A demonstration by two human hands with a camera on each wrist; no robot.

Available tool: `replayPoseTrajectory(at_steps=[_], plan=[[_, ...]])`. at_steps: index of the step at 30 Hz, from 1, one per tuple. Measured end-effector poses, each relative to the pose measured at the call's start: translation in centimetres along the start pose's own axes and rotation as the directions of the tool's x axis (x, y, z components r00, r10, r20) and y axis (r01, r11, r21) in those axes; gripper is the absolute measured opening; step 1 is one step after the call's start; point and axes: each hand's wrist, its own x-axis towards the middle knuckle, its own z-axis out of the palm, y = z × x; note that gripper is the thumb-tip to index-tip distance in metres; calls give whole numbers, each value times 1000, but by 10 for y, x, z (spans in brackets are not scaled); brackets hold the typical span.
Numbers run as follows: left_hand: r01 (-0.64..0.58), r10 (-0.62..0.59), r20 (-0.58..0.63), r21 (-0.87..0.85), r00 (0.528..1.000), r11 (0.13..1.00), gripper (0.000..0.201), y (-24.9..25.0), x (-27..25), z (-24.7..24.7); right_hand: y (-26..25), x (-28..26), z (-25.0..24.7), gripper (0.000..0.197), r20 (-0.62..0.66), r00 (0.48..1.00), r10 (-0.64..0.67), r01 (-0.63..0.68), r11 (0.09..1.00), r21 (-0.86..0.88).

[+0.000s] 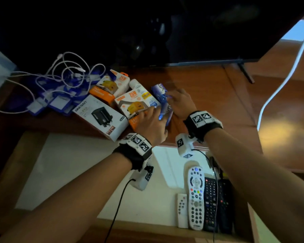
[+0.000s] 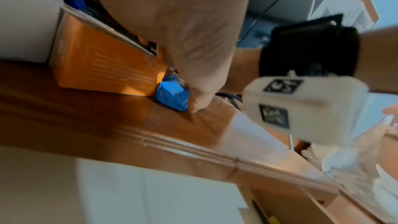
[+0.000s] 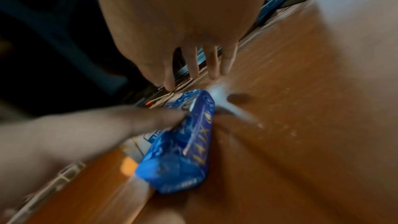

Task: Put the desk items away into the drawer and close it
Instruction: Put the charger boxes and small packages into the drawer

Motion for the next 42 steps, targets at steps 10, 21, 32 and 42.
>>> replayPoseTrajectory(at_steps=[10, 21, 32, 42], plan=[[-40, 30, -117, -84, 993, 996, 53, 6, 2, 11, -7, 35, 3, 38, 203, 978, -51, 91, 977, -194], [-6, -20, -140, -187, 990, 982, 40, 38, -10, 25, 56, -21, -34, 17, -8, 999, 32, -32, 996, -86], [304, -291, 106, -508, 951, 806, 66, 51, -61, 20, 57, -117, -10, 31, -141, 974, 175, -200, 962, -184], [369, -218, 392, -364, 894, 855, 37, 62, -105, 71, 48, -201, 27, 48, -162, 962, 221, -186, 960, 208]])
